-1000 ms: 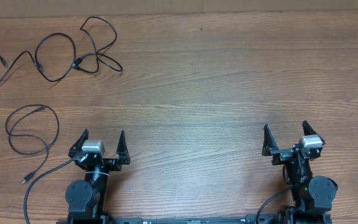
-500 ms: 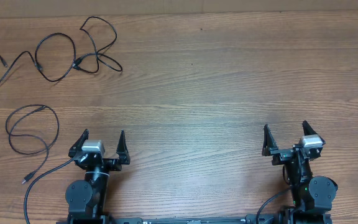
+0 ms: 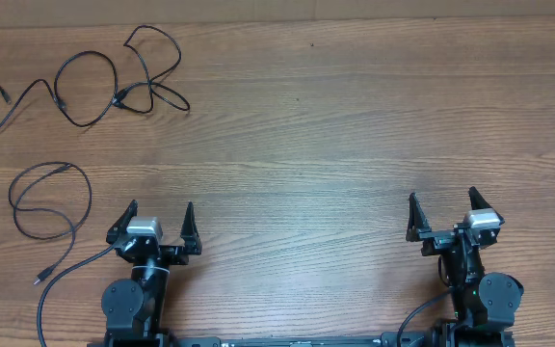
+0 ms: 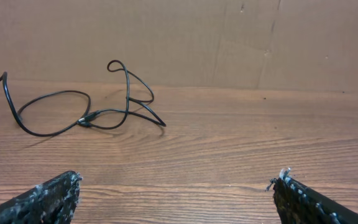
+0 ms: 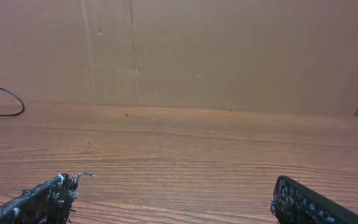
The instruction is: Untangle cables
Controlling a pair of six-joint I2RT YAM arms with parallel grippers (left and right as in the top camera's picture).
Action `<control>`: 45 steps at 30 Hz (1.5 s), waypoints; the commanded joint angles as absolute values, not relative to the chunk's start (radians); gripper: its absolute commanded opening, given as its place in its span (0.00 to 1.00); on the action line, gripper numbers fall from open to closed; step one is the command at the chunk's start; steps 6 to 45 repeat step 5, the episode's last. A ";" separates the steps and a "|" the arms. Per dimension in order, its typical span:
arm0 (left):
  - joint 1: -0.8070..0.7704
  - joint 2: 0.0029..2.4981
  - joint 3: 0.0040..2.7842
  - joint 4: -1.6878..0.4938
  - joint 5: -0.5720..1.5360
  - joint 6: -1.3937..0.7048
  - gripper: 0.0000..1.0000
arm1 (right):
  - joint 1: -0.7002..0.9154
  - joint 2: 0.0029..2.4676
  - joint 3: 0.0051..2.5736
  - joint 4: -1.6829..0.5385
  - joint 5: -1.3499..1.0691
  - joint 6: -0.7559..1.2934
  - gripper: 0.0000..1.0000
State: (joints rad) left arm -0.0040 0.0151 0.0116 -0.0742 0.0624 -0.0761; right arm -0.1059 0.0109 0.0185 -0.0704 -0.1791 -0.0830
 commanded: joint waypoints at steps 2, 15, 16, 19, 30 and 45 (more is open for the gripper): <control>0.001 0.004 0.005 -0.074 0.046 -0.086 1.00 | -0.112 0.003 0.007 -0.065 -0.181 -0.091 1.00; 0.001 0.004 0.005 -0.074 0.046 -0.086 1.00 | -0.112 0.003 0.008 -0.065 -0.181 -0.091 1.00; 0.001 0.004 0.005 -0.074 0.046 -0.086 1.00 | -0.112 0.003 0.008 -0.065 -0.181 -0.091 1.00; 0.001 0.004 0.005 -0.074 0.046 -0.086 1.00 | -0.112 0.003 0.008 -0.065 -0.181 -0.091 1.00; 0.001 0.004 0.005 -0.074 0.046 -0.086 1.00 | -0.112 0.003 0.008 -0.065 -0.181 -0.091 1.00; 0.001 0.004 0.005 -0.074 0.046 -0.086 1.00 | -0.112 0.003 0.008 -0.065 -0.181 -0.091 1.00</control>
